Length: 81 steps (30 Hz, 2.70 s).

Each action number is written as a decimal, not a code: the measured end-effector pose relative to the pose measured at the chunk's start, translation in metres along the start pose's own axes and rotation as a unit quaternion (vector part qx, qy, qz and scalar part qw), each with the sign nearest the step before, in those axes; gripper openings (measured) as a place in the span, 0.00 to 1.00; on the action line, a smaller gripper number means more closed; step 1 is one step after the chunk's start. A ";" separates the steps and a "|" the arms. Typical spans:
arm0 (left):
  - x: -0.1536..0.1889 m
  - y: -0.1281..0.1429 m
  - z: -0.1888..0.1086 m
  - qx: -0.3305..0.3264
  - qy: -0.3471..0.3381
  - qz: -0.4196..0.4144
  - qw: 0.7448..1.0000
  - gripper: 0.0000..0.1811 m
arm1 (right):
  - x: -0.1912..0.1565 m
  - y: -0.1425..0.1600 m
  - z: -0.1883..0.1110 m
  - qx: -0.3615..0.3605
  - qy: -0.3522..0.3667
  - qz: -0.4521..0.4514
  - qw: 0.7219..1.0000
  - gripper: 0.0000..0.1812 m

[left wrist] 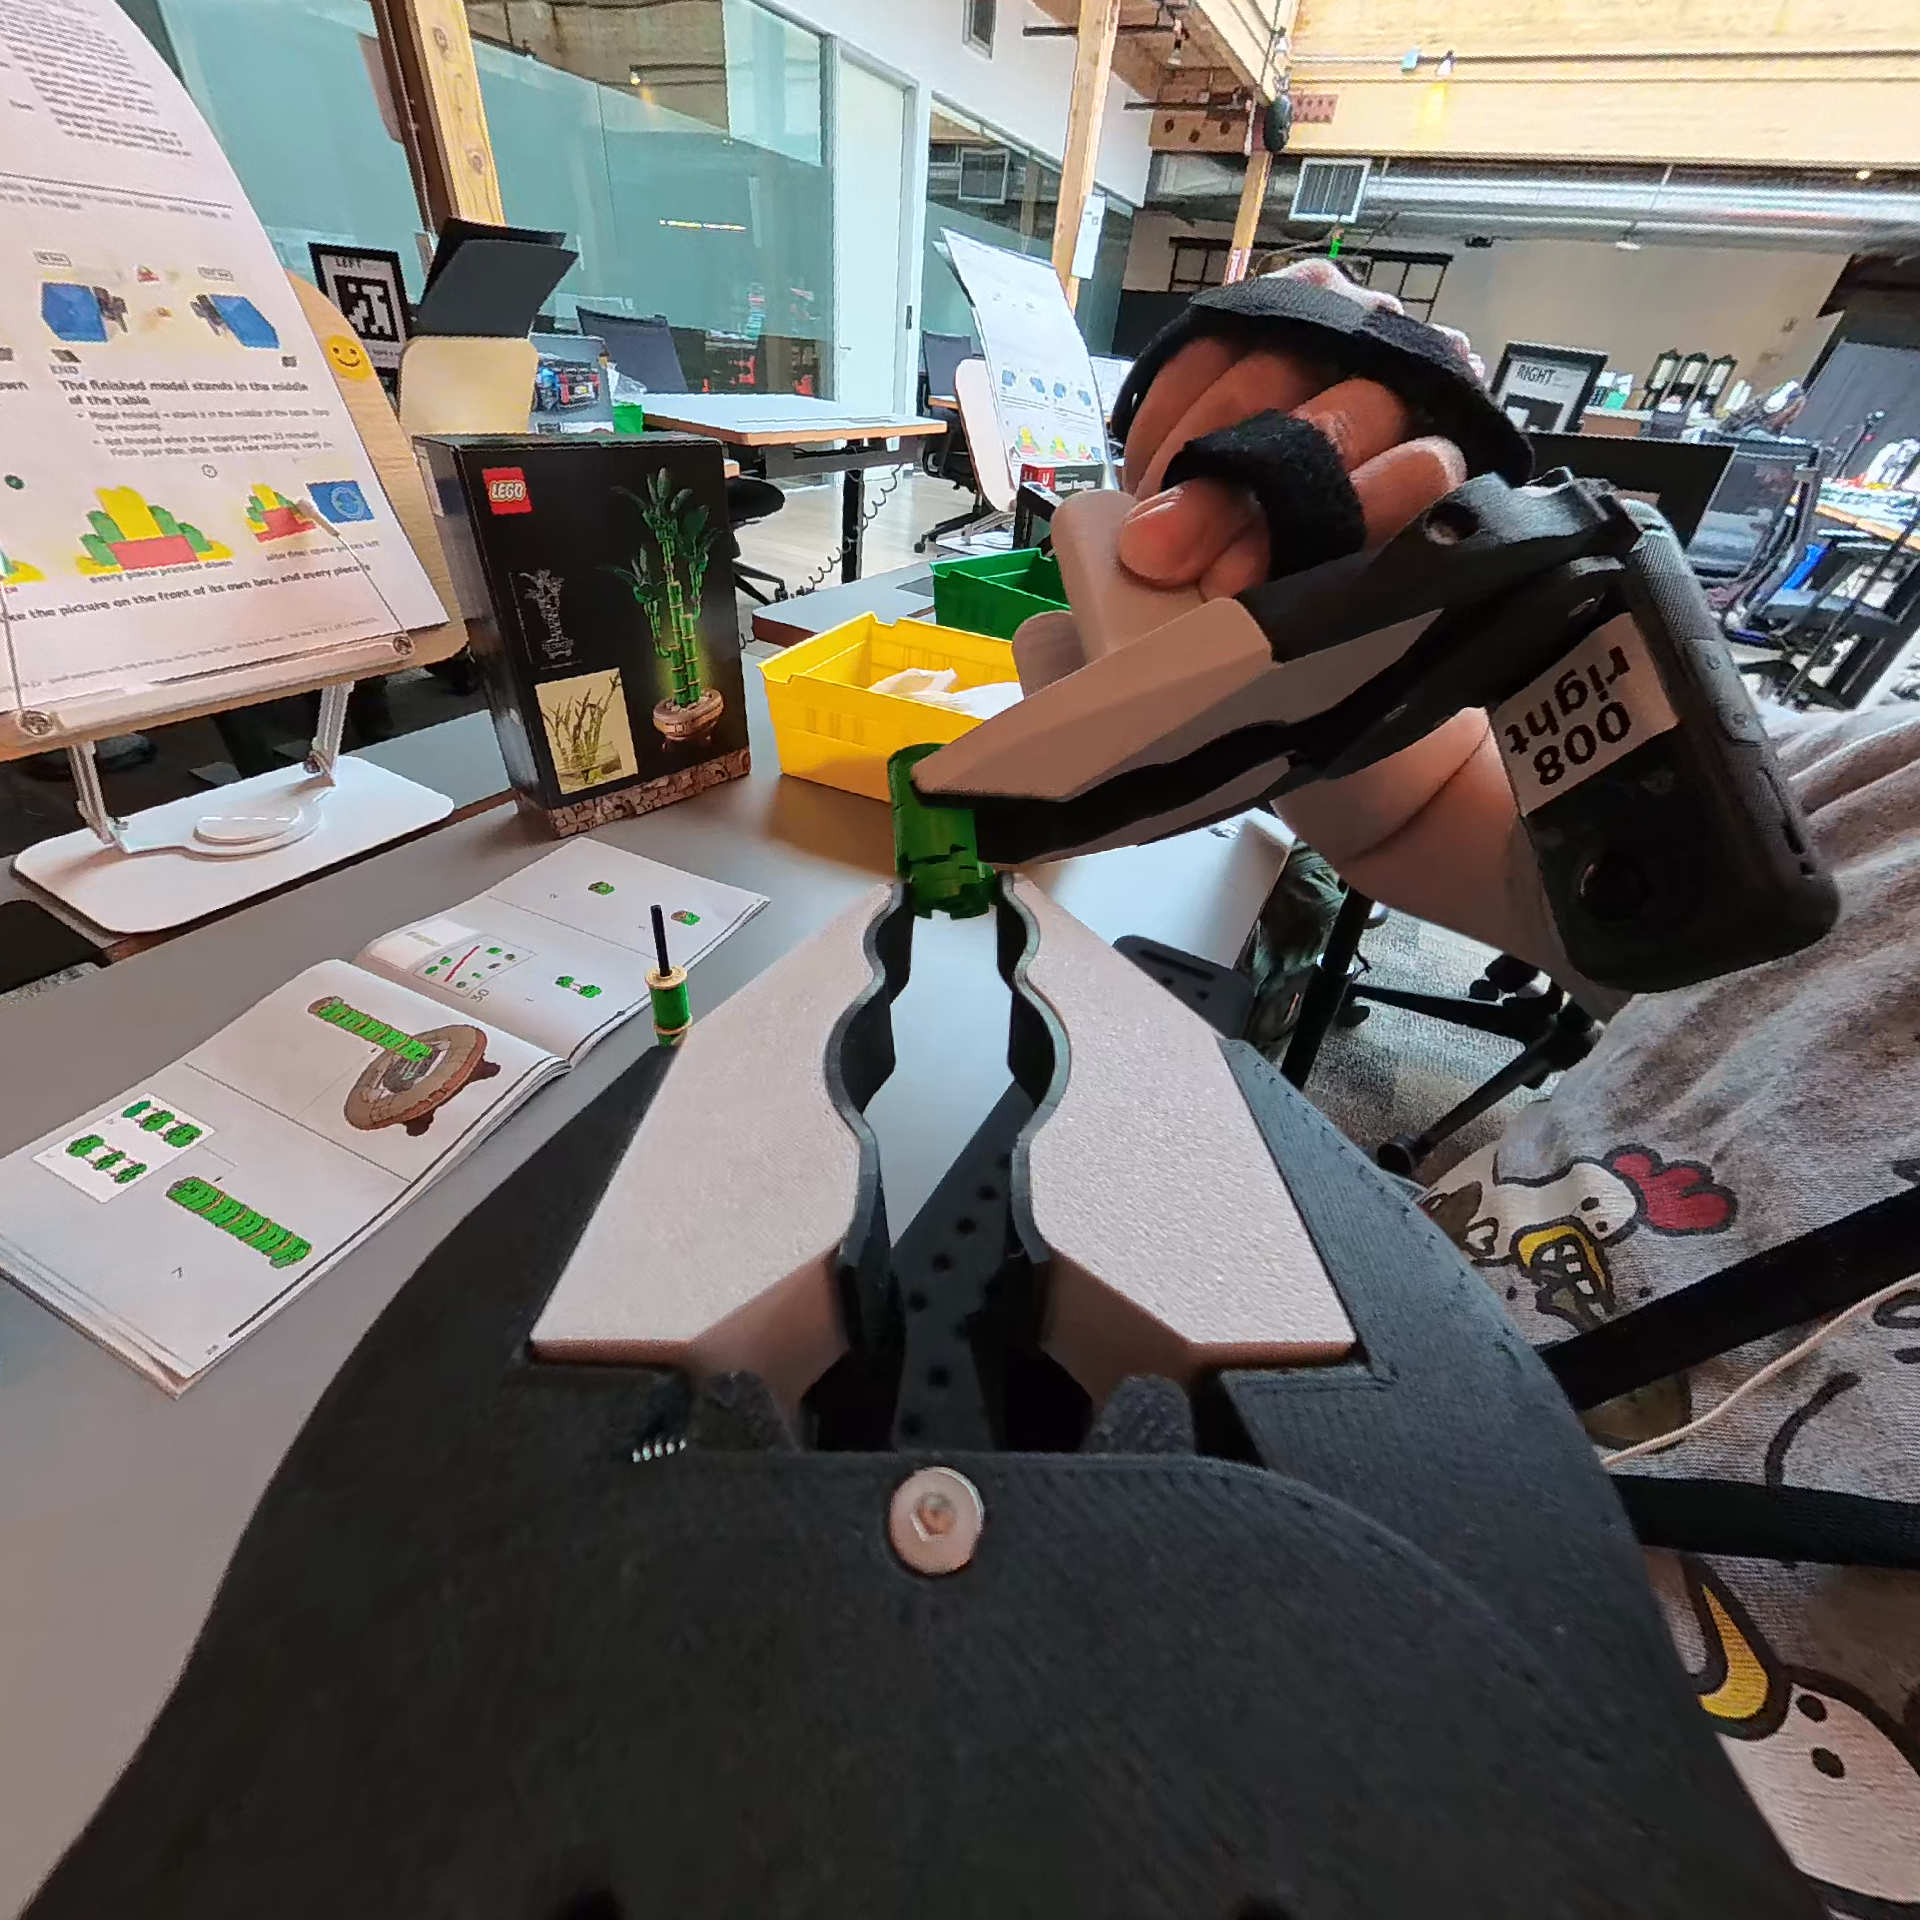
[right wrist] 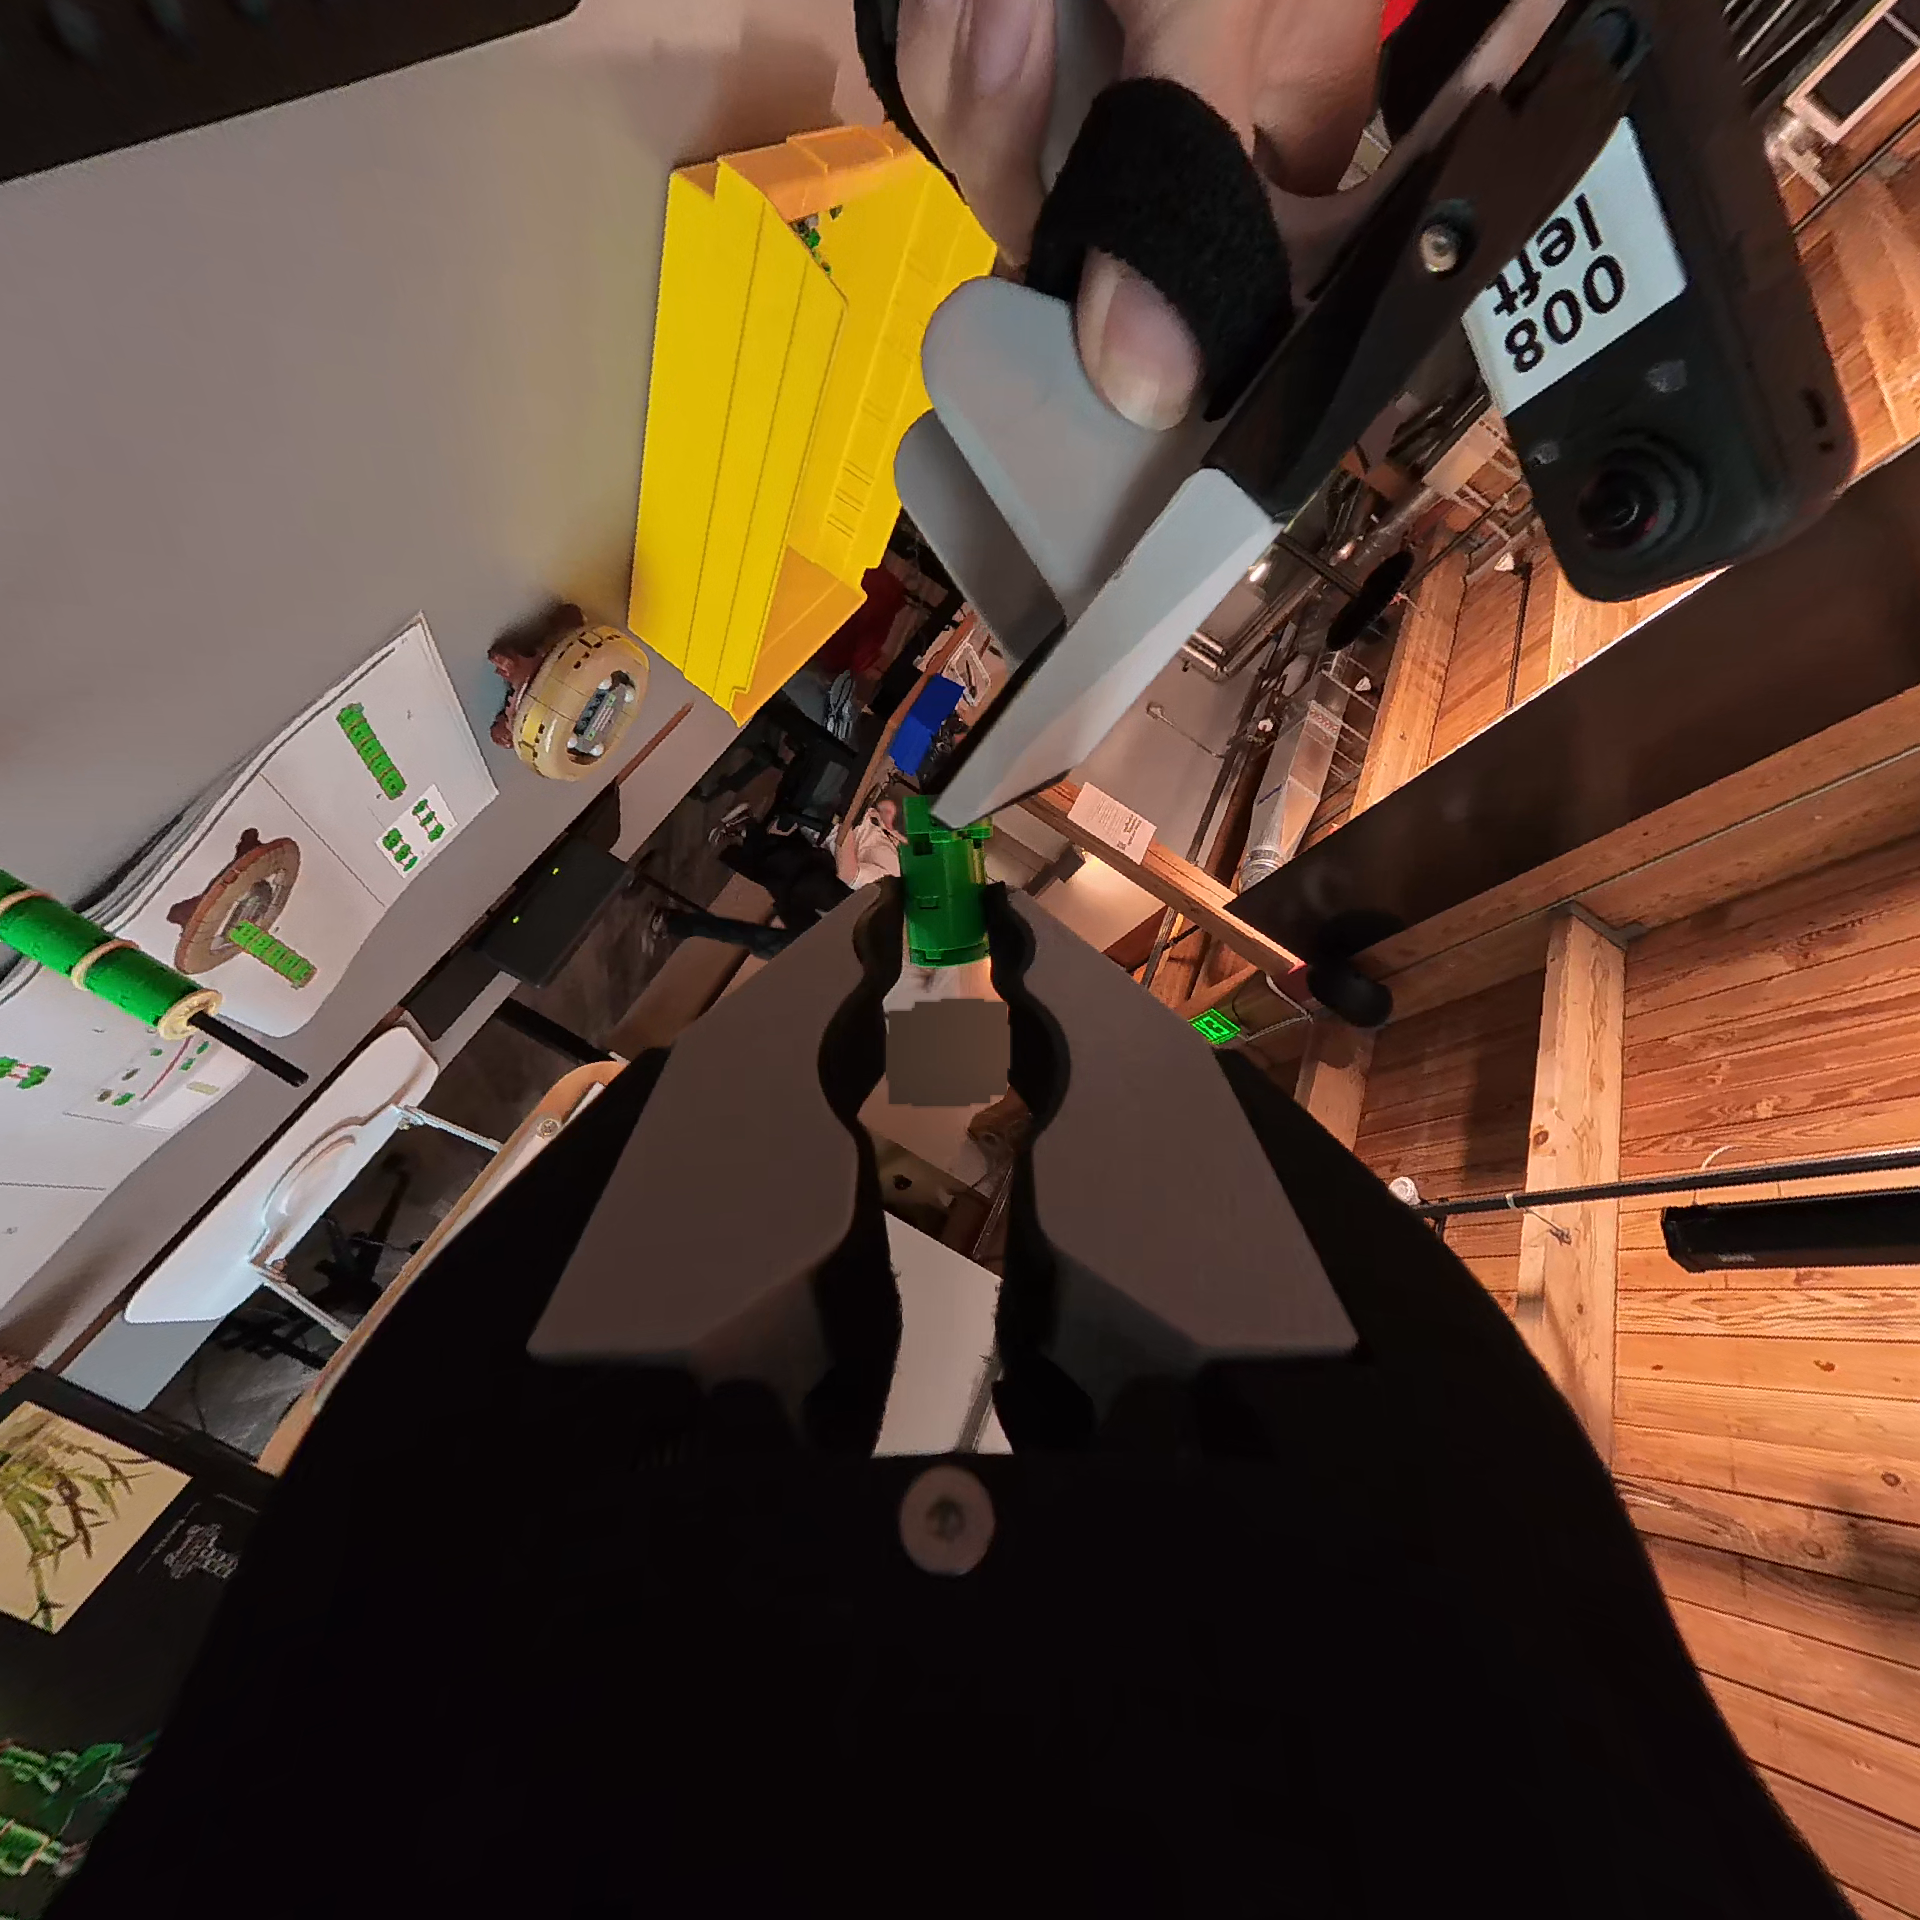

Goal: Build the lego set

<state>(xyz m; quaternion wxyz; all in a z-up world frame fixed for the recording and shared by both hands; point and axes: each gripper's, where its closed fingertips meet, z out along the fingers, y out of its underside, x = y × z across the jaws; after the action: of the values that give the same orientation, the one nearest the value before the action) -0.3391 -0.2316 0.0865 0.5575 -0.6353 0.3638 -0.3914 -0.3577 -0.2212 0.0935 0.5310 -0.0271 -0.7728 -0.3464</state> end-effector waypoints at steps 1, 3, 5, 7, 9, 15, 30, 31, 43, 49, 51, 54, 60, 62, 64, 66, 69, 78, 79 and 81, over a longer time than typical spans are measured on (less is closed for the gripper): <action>0.000 -0.001 -0.001 0.002 0.001 -0.001 1.000 0.08 | 0.001 0.000 0.000 0.000 0.002 -0.001 1.000 0.08; 0.000 -0.001 -0.002 0.002 0.000 -0.002 1.000 0.08 | 0.001 0.000 0.001 -0.003 0.001 0.003 1.000 0.08; -0.003 0.000 -0.003 -0.001 -0.008 -0.003 1.000 0.08 | 0.003 -0.001 0.000 -0.002 0.002 0.007 1.000 0.08; -0.004 0.000 -0.004 0.002 -0.009 -0.005 1.000 0.08 | 0.004 -0.002 0.000 0.001 0.005 0.011 1.000 0.08; -0.003 0.000 -0.005 0.002 -0.007 -0.007 1.000 0.08 | 0.003 -0.002 0.000 0.002 0.002 0.013 1.000 0.08; -0.005 0.003 -0.006 -0.001 -0.010 -0.006 1.000 0.08 | 0.002 -0.003 0.001 -0.001 0.001 0.001 1.000 0.08; -0.007 0.001 -0.009 0.003 -0.027 0.010 1.000 0.08 | 0.003 -0.002 0.001 -0.017 -0.004 -0.023 1.000 0.08; -0.007 0.001 -0.008 0.002 -0.027 0.010 1.000 0.08 | 0.003 -0.002 0.001 -0.017 -0.007 -0.023 1.000 0.08; -0.011 0.004 -0.009 -0.003 -0.033 0.013 0.999 0.08 | 0.000 -0.002 0.005 -0.022 -0.023 -0.029 0.999 0.08; -0.011 0.002 -0.011 0.006 -0.023 0.005 1.000 0.08 | -0.001 -0.003 0.005 -0.018 -0.020 -0.027 0.999 0.08; -0.012 0.004 -0.011 0.003 -0.027 0.007 1.000 0.08 | -0.001 -0.003 0.006 -0.021 -0.020 -0.022 0.999 0.08; -0.012 0.002 -0.012 0.006 -0.028 0.008 1.000 0.08 | 0.001 -0.003 0.006 -0.020 -0.018 -0.015 1.000 0.08; -0.012 0.003 -0.013 0.011 -0.016 -0.019 1.000 0.08 | -0.001 -0.004 0.007 -0.025 -0.017 -0.020 0.999 0.08; -0.014 0.005 -0.012 0.006 -0.023 -0.018 1.000 0.08 | -0.003 -0.004 0.008 -0.028 -0.023 -0.020 0.999 0.08; -0.016 0.006 -0.011 0.000 -0.036 -0.004 0.999 0.08 | -0.006 -0.003 0.009 -0.032 -0.036 -0.015 0.999 0.08; -0.017 0.008 -0.009 -0.008 -0.053 0.013 0.998 0.08 | -0.007 -0.002 0.009 -0.038 -0.046 -0.013 0.998 0.08; -0.020 0.009 -0.008 -0.018 -0.075 0.034 0.996 0.08 | -0.009 -0.001 0.011 -0.048 -0.054 -0.014 0.997 0.08; -0.020 0.011 -0.007 -0.026 -0.083 0.038 0.995 0.08 | -0.012 -0.002 0.010 -0.060 -0.065 -0.019 0.996 0.08; -0.020 0.011 -0.007 -0.027 -0.081 0.036 0.996 0.08 | -0.012 -0.003 0.009 -0.059 -0.067 -0.017 0.996 0.08; -0.019 0.012 -0.006 -0.030 -0.077 0.033 0.996 0.08 | -0.013 -0.004 0.009 -0.056 -0.071 -0.013 0.996 0.07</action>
<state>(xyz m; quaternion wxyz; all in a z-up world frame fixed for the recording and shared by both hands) -0.3530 -0.2190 0.0735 0.5776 -0.6676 0.3519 -0.3112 -0.3604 -0.2150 0.0786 0.4677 -0.0713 -0.7881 -0.3937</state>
